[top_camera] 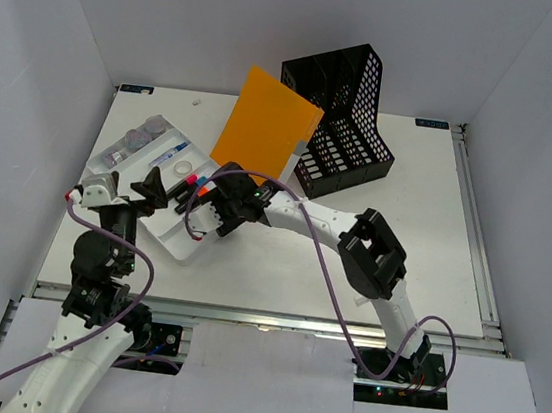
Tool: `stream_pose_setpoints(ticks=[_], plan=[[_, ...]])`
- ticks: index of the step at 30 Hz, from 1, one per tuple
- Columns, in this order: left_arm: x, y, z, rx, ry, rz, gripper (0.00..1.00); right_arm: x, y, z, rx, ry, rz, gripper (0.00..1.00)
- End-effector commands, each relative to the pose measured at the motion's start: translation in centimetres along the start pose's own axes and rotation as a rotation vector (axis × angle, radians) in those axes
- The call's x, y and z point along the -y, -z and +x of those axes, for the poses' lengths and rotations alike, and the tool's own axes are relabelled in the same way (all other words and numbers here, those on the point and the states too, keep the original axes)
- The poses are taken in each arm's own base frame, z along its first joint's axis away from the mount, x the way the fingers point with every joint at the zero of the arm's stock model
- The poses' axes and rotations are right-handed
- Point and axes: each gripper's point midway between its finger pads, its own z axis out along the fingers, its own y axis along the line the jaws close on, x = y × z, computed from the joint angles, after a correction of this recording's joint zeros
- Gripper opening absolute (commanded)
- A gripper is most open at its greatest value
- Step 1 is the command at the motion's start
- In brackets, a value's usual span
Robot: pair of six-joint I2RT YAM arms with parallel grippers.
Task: Organize the desk
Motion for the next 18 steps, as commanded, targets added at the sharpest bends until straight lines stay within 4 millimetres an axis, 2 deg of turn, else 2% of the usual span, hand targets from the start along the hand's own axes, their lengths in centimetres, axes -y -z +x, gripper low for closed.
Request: stream_pose_setpoints(ticks=[1, 3, 5, 8, 9, 12, 16, 18], plan=[[-0.4, 0.6, 0.1, -0.005, -0.016, 0.000, 0.98, 2.3, 7.5, -1.1, 0.071, -0.057, 0.079, 0.67], [-0.5, 0.9, 0.4, -0.014, -0.032, 0.006, 0.98, -0.4, 8.9, -0.9, 0.098, -0.080, -0.008, 0.67], [-0.3, 1.3, 0.5, -0.011, -0.035, 0.032, 0.98, -2.0, 11.8, -0.3, 0.157, -0.103, -0.058, 0.68], [1.7, 1.9, 0.7, -0.007, -0.049, 0.162, 0.98, -7.8, 15.4, 0.8, 0.274, -0.154, -0.224, 0.71], [3.4, 2.3, 0.9, -0.012, -0.065, 0.262, 0.98, -11.0, 17.0, 0.9, 0.314, -0.191, -0.302, 0.72], [6.2, 2.7, 2.0, -0.062, -0.088, 0.426, 0.98, -15.8, 19.0, 4.2, 0.262, -0.270, -0.343, 0.73], [10.3, 3.8, 4.1, -0.160, -0.102, 0.670, 0.98, -24.0, 21.3, 8.4, 0.120, -0.359, -0.394, 0.76], [11.2, 4.3, 5.3, -0.220, -0.097, 0.728, 0.98, -26.9, 22.6, 10.6, 0.041, -0.399, -0.389, 0.77]])
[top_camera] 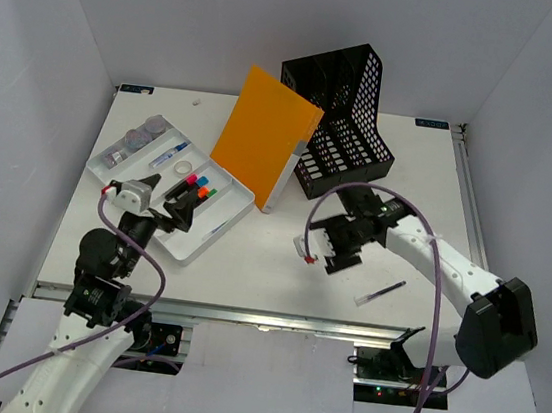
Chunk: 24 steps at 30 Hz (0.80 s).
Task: Organize the desk
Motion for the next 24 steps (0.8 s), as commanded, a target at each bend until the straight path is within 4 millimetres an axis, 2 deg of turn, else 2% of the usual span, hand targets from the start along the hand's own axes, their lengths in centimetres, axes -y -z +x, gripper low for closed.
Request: stream_pose_setpoints(ticks=[1, 6, 12, 15, 19, 24], plan=[[5.3, -0.3, 2.5, -0.133, 0.005, 0.312, 0.98, -8.3, 1.2, 5.9, -0.113, -0.107, -0.059, 0.78], [5.7, -0.4, 3.1, -0.161, 0.020, 0.332, 0.98, -13.3, 0.4, 9.0, -0.182, -0.149, -0.117, 0.78], [5.6, -0.3, 3.1, -0.156, 0.021, 0.325, 0.98, -14.9, -1.1, 10.9, -0.215, -0.215, -0.180, 0.74], [5.6, -0.3, 3.0, -0.154, 0.021, 0.325, 0.98, -15.0, -1.5, 11.7, -0.232, -0.242, -0.202, 0.62], [5.6, -0.3, 3.0, -0.153, 0.025, 0.324, 0.98, -15.2, -1.9, 12.1, -0.237, -0.277, -0.225, 0.41], [5.8, -0.3, 2.9, -0.145, 0.034, 0.332, 0.98, -15.1, -2.4, 12.2, -0.236, -0.282, -0.214, 0.23]])
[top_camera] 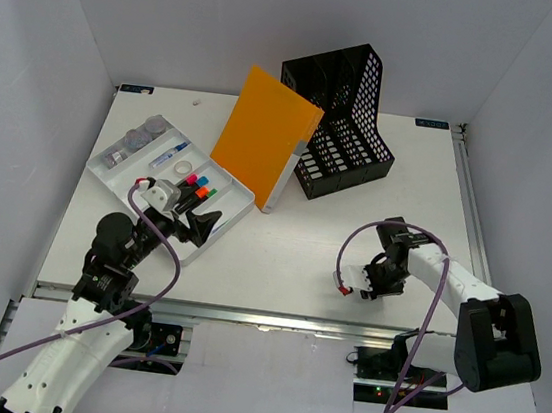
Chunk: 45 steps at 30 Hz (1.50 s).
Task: Organize the desk
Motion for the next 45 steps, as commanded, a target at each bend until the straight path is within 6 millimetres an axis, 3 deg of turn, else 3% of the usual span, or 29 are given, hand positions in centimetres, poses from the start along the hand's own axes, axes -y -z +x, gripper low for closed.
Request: stream_pose_setpoints(ticks=[1, 4, 10, 14, 16, 17, 19, 21, 25, 28, 30, 35, 38, 41, 43, 45], plan=[[0.6, 0.1, -1.8, 0.047, -0.001, 0.026, 0.98, -0.4, -1.2, 0.6, -0.010, -0.022, -0.018, 0.19], [0.7, 0.1, -1.7, 0.045, 0.016, 0.030, 0.98, 0.2, -1.2, 0.1, 0.016, -0.047, 0.001, 0.08], [-1.1, 0.4, -2.6, 0.071, 0.014, -0.078, 0.98, 4.5, 2.0, -3.8, 0.150, -0.036, 0.119, 0.08], [-3.4, 1.2, -3.2, 0.092, 0.013, -0.216, 0.98, 9.2, 5.4, -9.8, 0.203, 0.087, 0.230, 0.08], [-4.4, 1.7, -3.3, 0.103, 0.013, -0.279, 0.98, 12.1, 6.7, -14.0, 0.208, 0.153, 0.298, 0.08], [-4.5, 1.8, -3.4, 0.105, 0.012, -0.285, 0.98, 12.8, 6.3, -14.6, 0.187, 0.148, 0.297, 0.08], [-5.4, 2.3, -3.5, 0.113, 0.012, -0.342, 0.98, 15.0, 6.3, -18.3, 0.174, 0.213, 0.333, 0.08], [-6.4, 2.8, -3.6, 0.121, 0.014, -0.406, 0.98, 18.2, 7.7, -22.4, 0.176, 0.266, 0.414, 0.08], [-7.9, 4.3, -4.2, 0.159, 0.011, -0.513, 0.98, 23.2, 6.8, -28.5, 0.126, 0.357, 0.533, 0.08], [-8.8, 5.2, -4.5, 0.180, 0.003, -0.574, 0.98, 24.9, 7.3, -34.1, 0.142, 0.447, 0.631, 0.08], [-9.1, 5.6, -4.6, 0.188, 0.002, -0.600, 0.98, 25.7, 6.1, -36.7, 0.141, 0.479, 0.650, 0.08], [-9.4, 5.8, -4.4, 0.186, 0.001, -0.622, 0.98, 28.7, 3.3, -38.7, 0.091, 0.517, 0.712, 0.09], [-9.4, 5.6, -4.3, 0.183, 0.002, -0.617, 0.98, 28.9, 1.3, -38.8, 0.084, 0.529, 0.685, 0.14], [-9.3, 5.7, -4.5, 0.189, 0.000, -0.612, 0.98, 28.3, 0.1, -38.4, 0.078, 0.533, 0.658, 0.29], [-9.2, 5.7, -4.5, 0.190, 0.001, -0.609, 0.98, 27.9, -0.2, -37.8, 0.069, 0.531, 0.651, 0.50], [-9.2, 5.7, -4.6, 0.192, 0.001, -0.607, 0.98, 27.7, 0.2, -37.6, 0.070, 0.522, 0.657, 0.61]])
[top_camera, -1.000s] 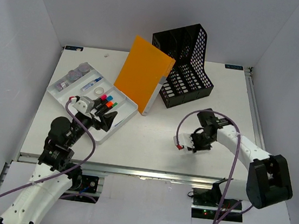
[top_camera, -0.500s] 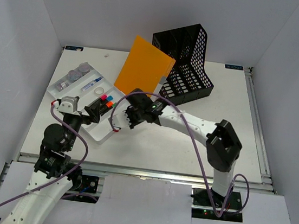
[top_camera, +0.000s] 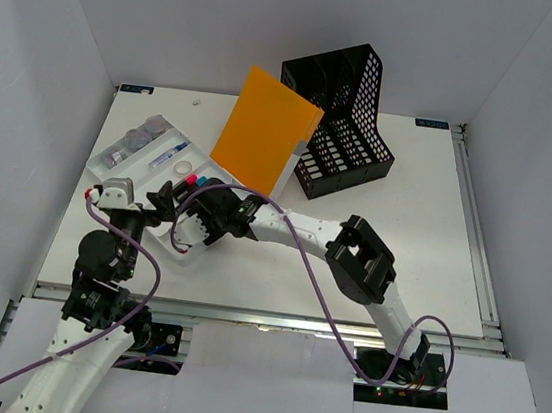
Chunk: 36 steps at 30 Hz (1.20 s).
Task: Organize the desk
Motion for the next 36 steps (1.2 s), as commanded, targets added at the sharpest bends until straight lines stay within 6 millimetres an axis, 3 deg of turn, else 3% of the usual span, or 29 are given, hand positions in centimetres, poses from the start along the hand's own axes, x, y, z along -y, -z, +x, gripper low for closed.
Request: stream_pose_setpoints(ticks=[1, 4, 7, 12, 13, 16, 19, 20, 21, 22, 24, 30, 32, 34, 36], plan=[[0.4, 0.1, -0.7, 0.019, 0.010, 0.020, 0.98, 2.1, 2.2, 0.4, -0.016, -0.031, 0.084, 0.65], [0.5, 0.1, -0.6, 0.013, 0.012, 0.024, 0.98, 2.0, 3.9, 0.8, -0.011, -0.093, 0.096, 0.72], [0.6, 0.1, -0.7, 0.017, 0.014, 0.034, 0.98, 3.0, 8.2, 1.2, 0.030, -0.189, 0.146, 0.76], [2.8, 0.1, -0.4, 0.016, 0.024, 0.153, 0.98, 2.5, 14.3, 4.5, 0.068, -0.331, 0.200, 0.84], [3.8, 0.1, 0.1, 0.002, 0.036, 0.205, 0.98, 2.4, 15.7, 6.0, 0.060, -0.380, 0.225, 0.91], [6.7, -0.1, 0.7, -0.029, 0.074, 0.346, 0.98, 2.2, 19.2, 11.5, 0.061, -0.580, 0.290, 0.90], [10.3, 0.3, 2.3, -0.127, 0.125, 0.533, 0.98, 1.0, 23.1, 17.9, 0.129, -0.924, 0.348, 0.90], [10.5, -0.2, 3.0, -0.155, 0.124, 0.532, 0.98, 0.8, 24.1, 18.9, 0.161, -0.995, 0.357, 0.90], [11.9, -0.5, 4.2, -0.233, 0.156, 0.588, 0.98, -0.2, 24.9, 18.0, 0.265, -1.075, 0.315, 0.90], [12.9, -0.5, 4.9, -0.284, 0.188, 0.634, 0.98, -2.4, 25.4, 20.1, 0.274, -1.172, 0.306, 0.90], [13.9, -1.7, 7.0, -0.391, 0.211, 0.648, 0.98, -3.9, 26.8, 20.4, 0.387, -1.291, 0.287, 0.90], [18.7, -5.3, 10.6, -0.541, 0.154, 0.610, 0.94, -10.1, 28.1, 21.3, 0.599, -1.518, 0.328, 0.90], [22.1, -6.3, 10.4, -0.533, 0.105, 0.597, 0.94, -10.2, 30.0, 23.5, 0.617, -1.556, 0.429, 0.90], [22.8, -8.1, 12.7, -0.575, 0.065, 0.491, 0.94, -10.2, 30.6, 23.9, 0.630, -1.638, 0.441, 0.90], [23.1, -9.4, 13.6, -0.571, 0.035, 0.389, 0.93, -10.7, 30.3, 23.7, 0.660, -1.717, 0.439, 0.90]])
